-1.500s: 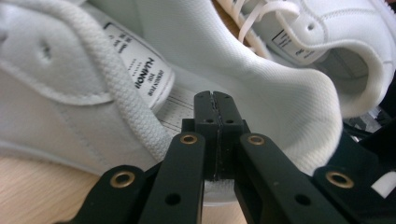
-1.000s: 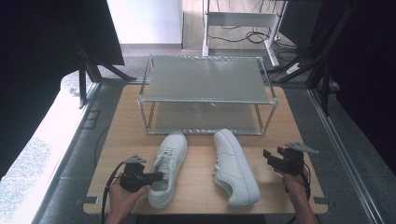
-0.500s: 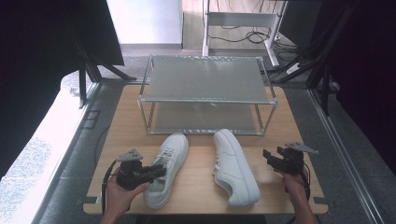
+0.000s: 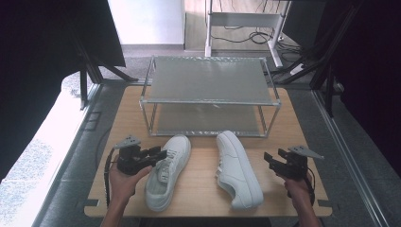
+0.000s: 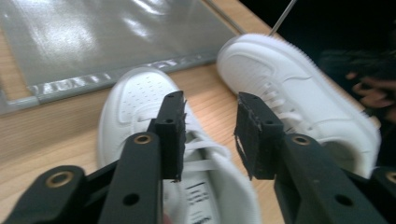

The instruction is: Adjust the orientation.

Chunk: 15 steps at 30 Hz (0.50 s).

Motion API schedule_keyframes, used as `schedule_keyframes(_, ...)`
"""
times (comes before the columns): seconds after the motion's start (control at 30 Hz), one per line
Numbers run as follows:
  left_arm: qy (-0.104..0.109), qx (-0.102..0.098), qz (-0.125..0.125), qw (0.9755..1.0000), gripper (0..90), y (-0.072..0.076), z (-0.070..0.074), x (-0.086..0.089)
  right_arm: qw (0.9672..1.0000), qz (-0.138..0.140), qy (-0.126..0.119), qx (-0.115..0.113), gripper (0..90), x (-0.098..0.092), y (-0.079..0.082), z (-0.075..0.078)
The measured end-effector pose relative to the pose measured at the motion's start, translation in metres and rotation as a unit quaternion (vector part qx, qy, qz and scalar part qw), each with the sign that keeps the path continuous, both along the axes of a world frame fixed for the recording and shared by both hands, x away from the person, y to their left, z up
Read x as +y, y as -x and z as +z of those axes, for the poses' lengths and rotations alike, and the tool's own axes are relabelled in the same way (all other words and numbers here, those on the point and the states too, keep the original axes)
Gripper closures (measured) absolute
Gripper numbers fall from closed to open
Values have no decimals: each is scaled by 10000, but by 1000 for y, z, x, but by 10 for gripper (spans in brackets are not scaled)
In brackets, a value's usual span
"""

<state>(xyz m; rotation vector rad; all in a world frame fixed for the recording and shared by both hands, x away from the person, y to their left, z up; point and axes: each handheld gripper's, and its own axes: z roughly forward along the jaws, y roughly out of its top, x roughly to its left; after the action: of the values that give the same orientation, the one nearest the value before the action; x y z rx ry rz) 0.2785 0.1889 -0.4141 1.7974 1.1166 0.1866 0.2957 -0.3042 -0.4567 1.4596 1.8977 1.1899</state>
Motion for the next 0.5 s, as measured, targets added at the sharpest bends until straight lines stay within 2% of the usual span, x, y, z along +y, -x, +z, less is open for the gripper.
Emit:
schedule_keyframes(0.1,74,-9,22,10000,525,-2,-1,2,9998,134,44,-144,354,6,7,9)
schedule_keyframes(0.2,87,-55,62,9999,459,-2,1,5,9996,139,63,-223,353,9,12,13)
schedule_keyframes(0.37,142,-49,72,9999,449,-3,2,7,9994,162,56,-315,359,13,18,19)
schedule_keyframes(0.4,136,-19,92,9999,448,-3,2,7,9988,238,44,-418,372,16,23,26)
schedule_keyframes(0.43,136,-19,92,9999,449,-3,2,7,9988,238,44,-418,372,16,23,26)
schedule_keyframes(0.5,144,-16,90,9999,448,-3,2,7,9974,457,59,-546,416,24,30,40)
